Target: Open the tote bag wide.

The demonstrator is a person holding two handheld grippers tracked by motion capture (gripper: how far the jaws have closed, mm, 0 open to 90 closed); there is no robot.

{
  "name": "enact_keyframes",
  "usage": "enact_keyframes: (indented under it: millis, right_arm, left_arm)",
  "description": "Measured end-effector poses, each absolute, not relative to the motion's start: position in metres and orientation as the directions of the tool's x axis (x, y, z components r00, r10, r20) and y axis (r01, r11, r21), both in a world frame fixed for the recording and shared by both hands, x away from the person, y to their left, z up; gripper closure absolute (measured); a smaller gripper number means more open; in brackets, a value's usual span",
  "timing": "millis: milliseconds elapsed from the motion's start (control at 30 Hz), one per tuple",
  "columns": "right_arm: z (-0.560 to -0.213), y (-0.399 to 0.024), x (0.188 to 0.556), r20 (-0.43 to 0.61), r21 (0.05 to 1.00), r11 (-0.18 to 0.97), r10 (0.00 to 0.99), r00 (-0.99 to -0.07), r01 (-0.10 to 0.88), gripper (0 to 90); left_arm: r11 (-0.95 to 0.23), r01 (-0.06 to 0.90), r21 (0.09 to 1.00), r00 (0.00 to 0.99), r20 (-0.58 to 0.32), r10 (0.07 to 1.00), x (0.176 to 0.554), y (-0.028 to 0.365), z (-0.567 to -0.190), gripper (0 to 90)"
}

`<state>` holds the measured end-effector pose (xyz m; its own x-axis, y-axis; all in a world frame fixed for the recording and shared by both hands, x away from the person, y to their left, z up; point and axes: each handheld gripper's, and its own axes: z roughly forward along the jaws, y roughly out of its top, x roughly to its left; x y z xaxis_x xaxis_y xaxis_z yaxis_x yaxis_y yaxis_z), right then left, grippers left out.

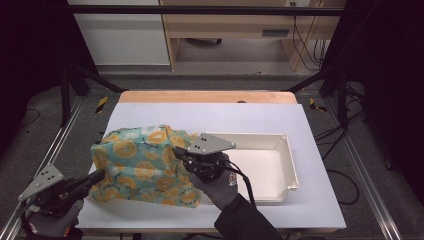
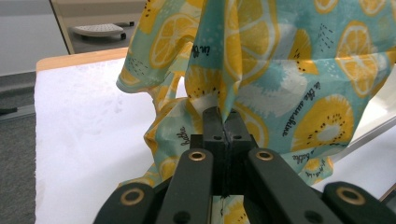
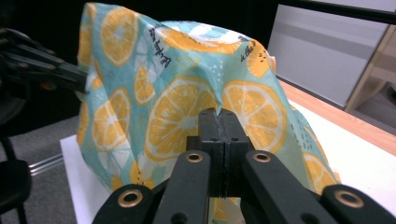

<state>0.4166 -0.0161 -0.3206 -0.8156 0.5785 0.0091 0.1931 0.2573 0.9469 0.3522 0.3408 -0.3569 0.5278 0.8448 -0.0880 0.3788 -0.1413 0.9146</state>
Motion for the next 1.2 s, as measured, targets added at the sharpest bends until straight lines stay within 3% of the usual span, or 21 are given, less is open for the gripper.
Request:
enact_keyframes:
  millis: [200, 400, 800, 1067, 1200]
  right_arm:
    - [-0.318, -0.016, 0.406, 0.019, 0.959, 0.227, 0.54, -0.841, 0.168, 90.0]
    - [-0.328, -0.011, 0.401, 0.02, 0.947, 0.271, 0.487, -0.873, 0.173, 90.0]
    - [-0.349, -0.004, 0.404, 0.04, 0.925, 0.312, 0.484, -0.874, 0.216, 90.0]
    - [-0.361, 0.002, 0.406, 0.049, 0.909, 0.342, 0.482, -0.875, 0.239, 90.0]
    - [-0.364, 0.005, 0.405, 0.051, 0.903, 0.354, 0.475, -0.879, 0.244, 90.0]
  left_arm:
    - [-0.157, 0.399, 0.904, 0.529, -0.087, 0.844, 0.355, 0.338, -0.361, 89.7]
    - [-0.16, 0.418, 0.894, 0.526, -0.094, 0.845, 0.358, 0.338, -0.365, 89.7]
    - [-0.15, 0.423, 0.893, 0.521, -0.105, 0.847, 0.359, 0.341, -0.366, 88.6]
    - [-0.08, 0.323, 0.943, 0.525, -0.108, 0.844, 0.346, 0.346, -0.341, 64.4]
    - [-0.072, 0.285, 0.956, 0.529, -0.094, 0.844, 0.345, 0.344, -0.329, 59.8]
